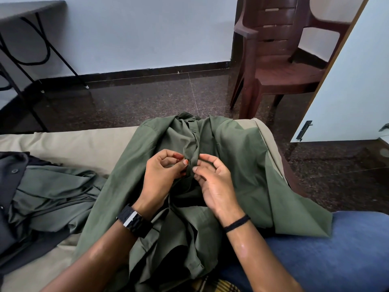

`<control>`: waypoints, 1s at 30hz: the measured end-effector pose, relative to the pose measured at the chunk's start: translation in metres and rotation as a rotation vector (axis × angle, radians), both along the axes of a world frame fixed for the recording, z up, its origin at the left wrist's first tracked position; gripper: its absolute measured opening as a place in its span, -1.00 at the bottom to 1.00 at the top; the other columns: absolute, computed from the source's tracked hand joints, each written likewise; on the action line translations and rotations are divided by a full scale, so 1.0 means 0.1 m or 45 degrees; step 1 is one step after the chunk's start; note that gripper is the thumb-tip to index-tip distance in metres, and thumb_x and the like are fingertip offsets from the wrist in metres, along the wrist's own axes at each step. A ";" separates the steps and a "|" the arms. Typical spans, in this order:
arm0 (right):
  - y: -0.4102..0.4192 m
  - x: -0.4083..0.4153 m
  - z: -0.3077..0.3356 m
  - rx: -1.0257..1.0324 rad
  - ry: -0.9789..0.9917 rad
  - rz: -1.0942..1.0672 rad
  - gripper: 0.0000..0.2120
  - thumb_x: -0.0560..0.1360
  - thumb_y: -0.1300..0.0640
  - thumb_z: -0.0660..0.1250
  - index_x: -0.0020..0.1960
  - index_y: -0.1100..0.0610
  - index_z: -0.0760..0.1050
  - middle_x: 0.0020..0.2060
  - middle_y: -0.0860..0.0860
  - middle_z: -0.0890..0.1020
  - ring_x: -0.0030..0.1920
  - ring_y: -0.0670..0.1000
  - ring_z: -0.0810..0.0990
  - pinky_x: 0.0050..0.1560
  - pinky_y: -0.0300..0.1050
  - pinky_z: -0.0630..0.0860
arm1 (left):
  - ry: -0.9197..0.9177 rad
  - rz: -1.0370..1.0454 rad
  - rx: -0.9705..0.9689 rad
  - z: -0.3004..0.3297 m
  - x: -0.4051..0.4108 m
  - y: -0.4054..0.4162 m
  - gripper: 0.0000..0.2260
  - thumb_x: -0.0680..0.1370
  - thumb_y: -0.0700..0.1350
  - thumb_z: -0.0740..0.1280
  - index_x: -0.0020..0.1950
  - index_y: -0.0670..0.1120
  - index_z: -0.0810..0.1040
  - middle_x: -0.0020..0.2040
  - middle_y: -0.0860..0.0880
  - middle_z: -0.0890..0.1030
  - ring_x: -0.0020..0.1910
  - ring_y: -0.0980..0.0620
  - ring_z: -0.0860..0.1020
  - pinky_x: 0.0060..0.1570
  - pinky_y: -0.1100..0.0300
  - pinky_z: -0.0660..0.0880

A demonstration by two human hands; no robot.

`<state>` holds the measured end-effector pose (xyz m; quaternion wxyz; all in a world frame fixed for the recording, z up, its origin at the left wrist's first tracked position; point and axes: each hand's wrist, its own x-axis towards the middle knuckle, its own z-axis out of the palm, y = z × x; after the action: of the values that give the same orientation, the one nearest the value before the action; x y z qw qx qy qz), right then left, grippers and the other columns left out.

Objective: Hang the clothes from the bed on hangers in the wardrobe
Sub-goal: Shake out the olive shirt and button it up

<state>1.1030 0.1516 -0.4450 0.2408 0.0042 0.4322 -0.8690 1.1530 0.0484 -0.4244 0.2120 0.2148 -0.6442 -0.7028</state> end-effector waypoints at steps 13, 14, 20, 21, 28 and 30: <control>0.04 0.19 0.08 0.744 0.830 -0.309 -0.69 0.38 0.35 0.43 -0.03 0.03 0.45 -0.24 -0.09 0.63 -0.30 -0.15 0.56 -0.16 -0.21 0.55 | -0.019 -0.023 0.063 0.14 0.11 0.02 -0.88 0.47 -0.42 0.36 -0.16 -0.24 0.49 -0.40 -0.06 0.59 -0.41 0.09 0.59 -0.28 0.27 0.60; 0.04 0.20 0.08 0.787 0.886 -0.327 -0.69 0.37 0.34 0.43 -0.03 0.03 0.44 -0.24 -0.10 0.63 -0.30 -0.14 0.57 -0.16 -0.19 0.55 | -0.028 -0.038 0.067 0.14 0.12 0.02 -0.89 0.47 -0.42 0.35 -0.16 -0.24 0.49 -0.41 -0.05 0.60 -0.42 0.10 0.59 -0.28 0.28 0.60; 0.03 0.23 0.07 0.943 1.114 -0.359 -0.71 0.35 0.35 0.40 -0.01 0.09 0.45 -0.25 -0.09 0.60 -0.29 -0.11 0.54 -0.15 -0.21 0.52 | -0.064 -0.051 0.107 0.16 0.14 0.03 -0.89 0.48 -0.44 0.33 -0.11 -0.25 0.52 -0.40 -0.09 0.60 -0.44 0.12 0.60 -0.36 0.32 0.56; 0.02 0.24 0.07 0.965 1.148 -0.360 -0.71 0.35 0.37 0.39 -0.01 0.11 0.45 -0.24 -0.07 0.59 -0.28 -0.09 0.54 -0.14 -0.13 0.53 | -0.069 -0.041 0.127 0.15 0.14 0.03 -0.89 0.48 -0.44 0.33 -0.10 -0.26 0.52 -0.39 -0.10 0.60 -0.44 0.12 0.60 -0.38 0.33 0.55; 0.00 0.27 0.06 1.074 1.305 -0.396 -0.71 0.34 0.43 0.35 0.01 0.19 0.46 -0.22 -0.02 0.56 -0.21 0.06 0.53 -0.11 0.09 0.53 | -0.101 -0.018 0.194 0.13 0.14 0.04 -0.89 0.48 -0.43 0.34 -0.10 -0.25 0.49 -0.33 -0.15 0.58 -0.42 0.09 0.61 -0.39 0.31 0.56; 0.01 0.26 0.06 1.072 1.291 -0.389 -0.71 0.35 0.42 0.36 0.02 0.18 0.46 -0.22 -0.02 0.56 -0.21 0.05 0.53 -0.11 0.08 0.54 | -0.101 -0.017 0.194 0.14 0.13 0.03 -0.89 0.48 -0.43 0.34 -0.10 -0.25 0.48 -0.33 -0.14 0.59 -0.42 0.09 0.61 -0.39 0.30 0.56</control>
<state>1.1292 0.1526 -0.4391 -0.1396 -0.2494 0.7881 -0.5452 1.1660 0.0518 -0.4109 0.1646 0.2537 -0.5983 -0.7420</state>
